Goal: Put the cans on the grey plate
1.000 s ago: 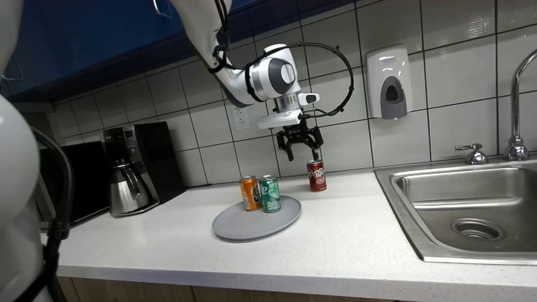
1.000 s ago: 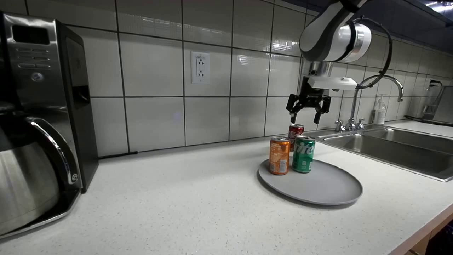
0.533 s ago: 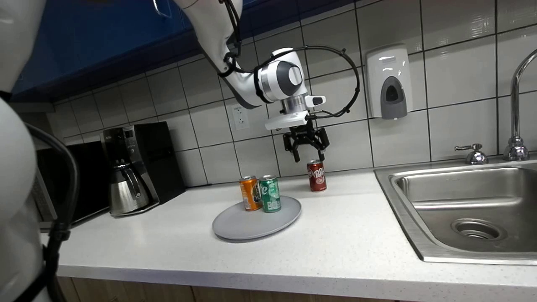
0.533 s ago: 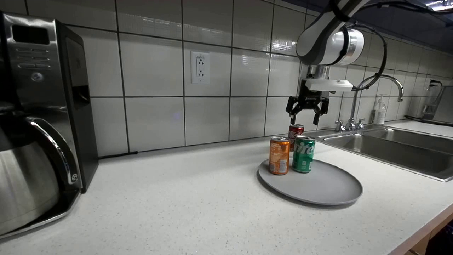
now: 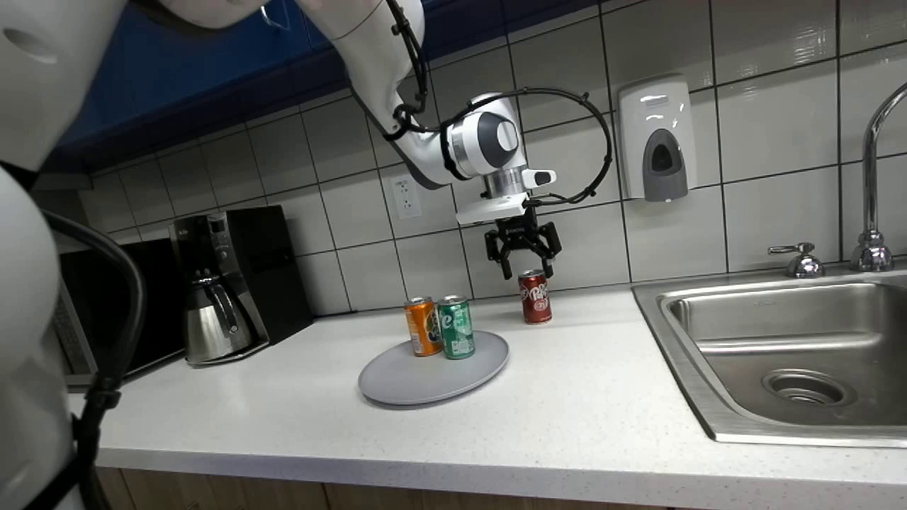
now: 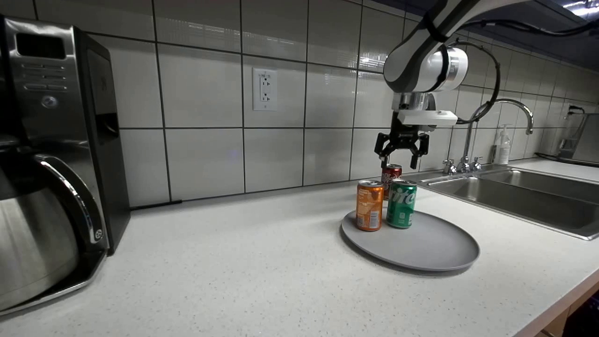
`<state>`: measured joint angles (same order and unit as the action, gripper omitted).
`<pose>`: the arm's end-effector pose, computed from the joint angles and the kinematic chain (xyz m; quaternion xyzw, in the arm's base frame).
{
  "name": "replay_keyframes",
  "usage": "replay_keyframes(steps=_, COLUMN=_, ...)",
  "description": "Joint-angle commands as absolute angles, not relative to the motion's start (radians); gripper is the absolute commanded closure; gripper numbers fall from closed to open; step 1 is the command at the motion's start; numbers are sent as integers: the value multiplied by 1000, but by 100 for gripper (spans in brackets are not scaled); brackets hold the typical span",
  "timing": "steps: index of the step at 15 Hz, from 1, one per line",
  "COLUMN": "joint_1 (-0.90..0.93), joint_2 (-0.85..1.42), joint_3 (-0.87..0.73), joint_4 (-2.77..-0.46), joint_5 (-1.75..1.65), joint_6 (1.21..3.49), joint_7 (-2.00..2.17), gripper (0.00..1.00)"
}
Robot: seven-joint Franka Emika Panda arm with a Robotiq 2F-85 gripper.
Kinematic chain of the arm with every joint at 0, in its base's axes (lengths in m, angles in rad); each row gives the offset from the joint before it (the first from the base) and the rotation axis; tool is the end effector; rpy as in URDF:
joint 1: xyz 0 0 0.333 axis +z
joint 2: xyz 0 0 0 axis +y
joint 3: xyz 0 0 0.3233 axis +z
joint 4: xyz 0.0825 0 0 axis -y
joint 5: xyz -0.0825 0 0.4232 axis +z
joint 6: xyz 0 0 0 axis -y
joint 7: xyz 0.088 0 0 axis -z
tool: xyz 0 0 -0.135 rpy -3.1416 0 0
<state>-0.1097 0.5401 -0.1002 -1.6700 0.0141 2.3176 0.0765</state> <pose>0.7135 -0.1448 0.2585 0.9886 -0.1385 0.0536 0.0235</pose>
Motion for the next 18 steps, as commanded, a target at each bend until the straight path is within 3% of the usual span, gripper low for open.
replay_keyframes(steps=1, joint_1=-130, joint_2=597, joint_3=-89, joint_4=-1568, joint_5=32, joint_6=2246, joint_7=51, gripper=0)
replay_keyframes(steps=16, joint_1=-136, joint_2=684, joint_3=-84, joint_4=-1445, joint_5=30, joint_6=2177, joint_7=44, gripper=0)
replay_keyframes(steps=17, joint_1=-136, joint_2=684, joint_3=-83, joint_4=-1444, joint_5=30, joint_6=2175, joint_7=42, gripper=25)
replay_keyframes(steps=18, joint_1=-135, joint_2=685, joint_3=-83, joint_4=-1443, joint_5=30, joint_6=2173, joint_7=41, gripper=26)
